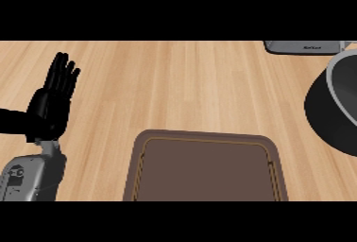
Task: Pick the lemon from the tray and place it in the pot
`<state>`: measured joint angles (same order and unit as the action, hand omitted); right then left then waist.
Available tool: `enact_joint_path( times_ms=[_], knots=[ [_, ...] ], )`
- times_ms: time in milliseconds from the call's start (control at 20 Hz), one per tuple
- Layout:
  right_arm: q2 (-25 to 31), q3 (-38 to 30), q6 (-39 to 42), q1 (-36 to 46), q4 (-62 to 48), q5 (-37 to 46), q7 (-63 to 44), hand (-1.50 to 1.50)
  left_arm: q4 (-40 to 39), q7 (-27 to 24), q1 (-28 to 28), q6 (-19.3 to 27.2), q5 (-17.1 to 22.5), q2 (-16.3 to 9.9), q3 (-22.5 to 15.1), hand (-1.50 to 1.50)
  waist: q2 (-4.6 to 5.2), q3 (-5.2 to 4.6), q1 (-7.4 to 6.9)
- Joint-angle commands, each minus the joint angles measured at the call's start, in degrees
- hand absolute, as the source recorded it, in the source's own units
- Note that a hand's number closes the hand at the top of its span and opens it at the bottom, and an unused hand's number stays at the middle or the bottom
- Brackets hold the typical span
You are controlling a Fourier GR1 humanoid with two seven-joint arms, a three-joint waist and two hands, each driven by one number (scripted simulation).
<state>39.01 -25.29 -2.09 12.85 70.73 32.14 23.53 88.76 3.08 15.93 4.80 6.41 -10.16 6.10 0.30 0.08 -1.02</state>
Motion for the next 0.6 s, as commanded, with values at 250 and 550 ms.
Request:
enact_joint_path(
  times_ms=[250,550],
  knots=[
    [0.69,3.73,7.57,11.29,-25.84,1.26,1.68,-1.5,0.37,0.8,1.02,-1.75,0.86,-1.12,0.33,0.0,0.35,0.03,-1.09],
    [-0.41,6.89,8.22,15.43,-32.76,3.12,11.63,-1.5,-2.09,-0.53,2.37,0.01,-0.14,0.05,0.78,0.0,0.12,0.01,-0.23]
  ],
)
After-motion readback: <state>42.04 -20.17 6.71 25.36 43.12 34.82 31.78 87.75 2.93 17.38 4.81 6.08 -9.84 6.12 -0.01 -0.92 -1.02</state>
